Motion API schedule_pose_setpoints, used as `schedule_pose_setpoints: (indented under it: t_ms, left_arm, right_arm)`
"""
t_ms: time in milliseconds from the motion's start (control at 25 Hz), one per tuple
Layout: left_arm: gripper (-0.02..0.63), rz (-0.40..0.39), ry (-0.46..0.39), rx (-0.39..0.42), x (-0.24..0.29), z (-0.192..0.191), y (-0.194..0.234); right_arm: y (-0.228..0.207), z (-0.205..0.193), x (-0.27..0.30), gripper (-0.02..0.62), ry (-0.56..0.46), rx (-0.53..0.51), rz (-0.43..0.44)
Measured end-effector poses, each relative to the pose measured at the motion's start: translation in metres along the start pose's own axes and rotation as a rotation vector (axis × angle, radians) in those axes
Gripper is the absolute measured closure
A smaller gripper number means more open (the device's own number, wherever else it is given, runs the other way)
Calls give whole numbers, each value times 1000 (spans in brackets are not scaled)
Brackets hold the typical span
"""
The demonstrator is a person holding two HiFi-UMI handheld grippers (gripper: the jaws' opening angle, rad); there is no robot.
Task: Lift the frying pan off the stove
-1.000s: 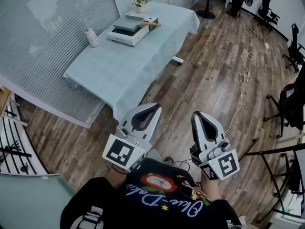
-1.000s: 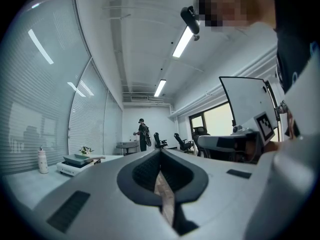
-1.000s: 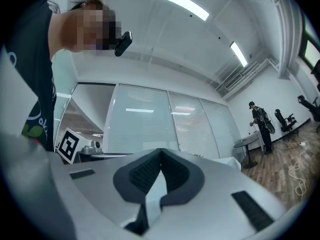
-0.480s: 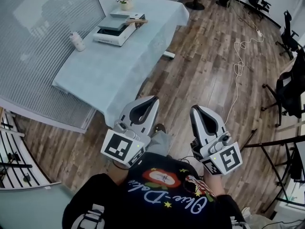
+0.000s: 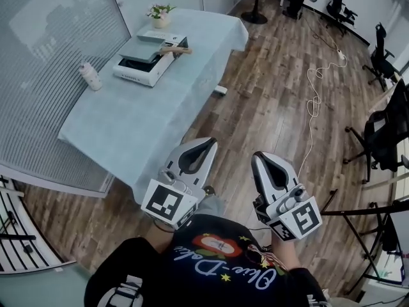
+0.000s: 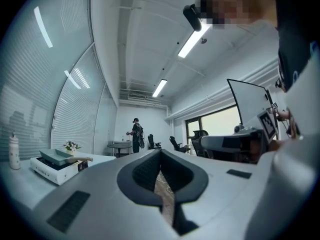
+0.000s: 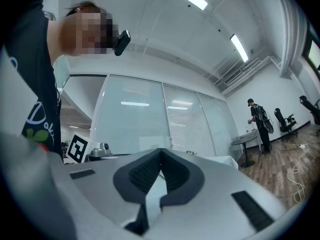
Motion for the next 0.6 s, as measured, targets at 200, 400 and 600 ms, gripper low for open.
schedule_pose_setpoints:
  t_ms: [200, 400, 600]
  left_arm:
    - [603, 56, 17, -23, 14, -18, 48]
    - [603, 128, 54, -59, 12, -41, 86]
    - [603, 182, 78, -89, 10, -62, 110]
  right_arm:
    - [-25, -23, 46, 595, 48, 13, 31]
    - [-31, -50, 85, 595, 103, 36, 93]
    - [-38, -72, 109, 595, 143, 54, 136]
Point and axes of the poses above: the fingertips, and each gripper's own axes: x forward along the fingers, y to its left, z out of its top, the point moved 3 cm from there along -x, backward along the fingers, and after that the axes turned 4 degrees about -y, right-handed, at the moved point
